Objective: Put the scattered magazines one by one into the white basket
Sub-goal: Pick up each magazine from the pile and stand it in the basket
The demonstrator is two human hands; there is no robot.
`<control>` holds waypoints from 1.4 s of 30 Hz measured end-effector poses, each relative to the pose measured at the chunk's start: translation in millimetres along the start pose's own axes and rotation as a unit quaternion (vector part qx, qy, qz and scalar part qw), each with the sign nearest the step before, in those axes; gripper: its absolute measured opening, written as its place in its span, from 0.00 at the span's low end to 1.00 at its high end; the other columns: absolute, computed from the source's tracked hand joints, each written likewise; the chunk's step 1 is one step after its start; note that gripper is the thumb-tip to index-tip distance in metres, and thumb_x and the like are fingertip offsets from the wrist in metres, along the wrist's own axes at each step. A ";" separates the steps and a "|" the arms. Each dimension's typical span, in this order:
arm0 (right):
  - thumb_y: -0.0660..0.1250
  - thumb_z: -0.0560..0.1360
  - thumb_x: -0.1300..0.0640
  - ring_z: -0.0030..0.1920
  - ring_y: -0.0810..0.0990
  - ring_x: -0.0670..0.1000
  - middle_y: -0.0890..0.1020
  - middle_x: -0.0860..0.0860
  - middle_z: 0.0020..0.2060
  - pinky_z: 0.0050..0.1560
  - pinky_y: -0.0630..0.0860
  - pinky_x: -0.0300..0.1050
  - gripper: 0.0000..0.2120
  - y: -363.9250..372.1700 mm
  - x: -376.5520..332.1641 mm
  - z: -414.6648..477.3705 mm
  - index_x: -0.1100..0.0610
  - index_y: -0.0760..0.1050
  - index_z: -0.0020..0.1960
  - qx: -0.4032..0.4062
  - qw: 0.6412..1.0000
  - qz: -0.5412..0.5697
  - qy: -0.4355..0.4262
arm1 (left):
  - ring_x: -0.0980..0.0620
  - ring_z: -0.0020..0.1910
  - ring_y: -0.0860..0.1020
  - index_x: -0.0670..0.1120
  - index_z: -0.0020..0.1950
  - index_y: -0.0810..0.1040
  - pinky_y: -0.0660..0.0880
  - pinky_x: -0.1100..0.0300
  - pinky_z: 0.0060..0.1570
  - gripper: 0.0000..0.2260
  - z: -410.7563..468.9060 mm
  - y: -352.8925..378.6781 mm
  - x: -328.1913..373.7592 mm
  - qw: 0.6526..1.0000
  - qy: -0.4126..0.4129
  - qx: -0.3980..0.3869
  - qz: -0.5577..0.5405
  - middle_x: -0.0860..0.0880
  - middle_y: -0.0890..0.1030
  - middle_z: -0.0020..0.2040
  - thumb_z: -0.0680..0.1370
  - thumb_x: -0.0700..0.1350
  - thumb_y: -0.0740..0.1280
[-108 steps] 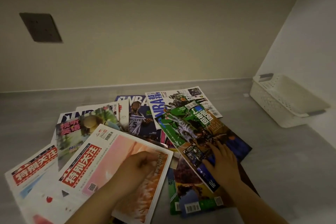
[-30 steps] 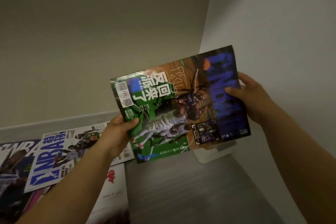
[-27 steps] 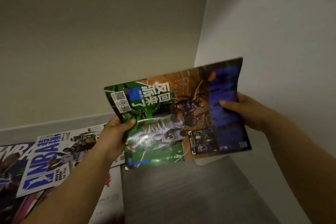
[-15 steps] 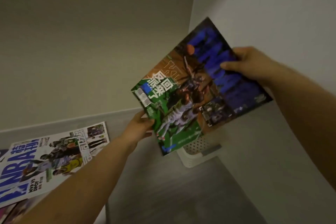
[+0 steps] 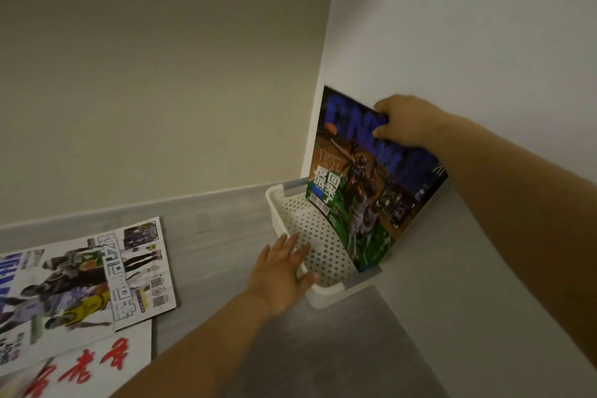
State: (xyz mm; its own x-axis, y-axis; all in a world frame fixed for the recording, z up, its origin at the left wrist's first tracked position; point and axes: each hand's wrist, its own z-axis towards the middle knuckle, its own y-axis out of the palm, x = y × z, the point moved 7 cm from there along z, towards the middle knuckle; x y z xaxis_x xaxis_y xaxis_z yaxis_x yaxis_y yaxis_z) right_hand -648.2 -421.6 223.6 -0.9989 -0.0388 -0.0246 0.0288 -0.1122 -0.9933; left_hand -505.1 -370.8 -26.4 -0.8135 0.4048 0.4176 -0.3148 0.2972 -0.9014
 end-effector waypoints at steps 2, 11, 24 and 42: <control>0.63 0.74 0.61 0.57 0.73 0.63 0.75 0.65 0.57 0.53 0.70 0.51 0.12 19.8 5.1 4.1 0.64 0.71 0.55 -0.020 0.999 -0.018 0.021 | 0.50 0.75 0.39 0.52 0.74 0.46 0.38 0.53 0.73 0.28 1.7 1.0 -0.2 1.000 0.001 -0.008 0.014 0.49 0.42 0.77 0.77 0.60 0.50; 0.61 0.74 0.62 0.60 0.71 0.62 0.69 0.63 0.62 0.47 0.68 0.51 0.30 33.3 -6.9 12.7 0.60 0.50 0.71 0.036 0.969 -0.243 -0.003 | 0.51 0.75 0.38 0.53 0.74 0.45 0.37 0.54 0.72 0.29 -0.9 -0.2 0.9 0.999 0.001 -0.029 0.026 0.50 0.41 0.76 0.76 0.61 0.50; 0.47 0.77 0.42 0.74 0.42 0.59 0.44 0.59 0.74 0.71 0.40 0.62 0.34 64.8 7.6 7.5 0.62 0.38 0.71 0.002 0.835 -0.550 -0.007 | 0.51 0.75 0.38 0.53 0.74 0.46 0.37 0.54 0.72 0.28 -1.0 -1.1 -0.1 1.000 0.006 -0.022 0.009 0.50 0.41 0.76 0.77 0.60 0.51; 0.50 0.79 0.53 0.74 0.46 0.59 0.53 0.59 0.74 0.72 0.37 0.59 0.21 67.5 -73.2 -45.9 0.60 0.58 0.69 0.075 0.953 -0.268 -0.122 | 0.54 0.73 0.58 0.49 0.68 0.66 0.51 0.67 0.68 0.19 -73.5 -48.1 -44.3 0.976 -0.041 0.135 -0.169 0.49 0.64 0.73 0.77 0.48 0.61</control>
State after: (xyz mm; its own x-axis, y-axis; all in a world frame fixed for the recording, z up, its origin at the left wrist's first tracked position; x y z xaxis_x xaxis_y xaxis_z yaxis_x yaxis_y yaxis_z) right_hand -574.8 -380.8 153.2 -0.8346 -0.1633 0.5262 -0.4597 -0.3199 -0.8285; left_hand -418.0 -339.6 6.9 -0.6737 0.2501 0.6954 -0.6799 0.1591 -0.7159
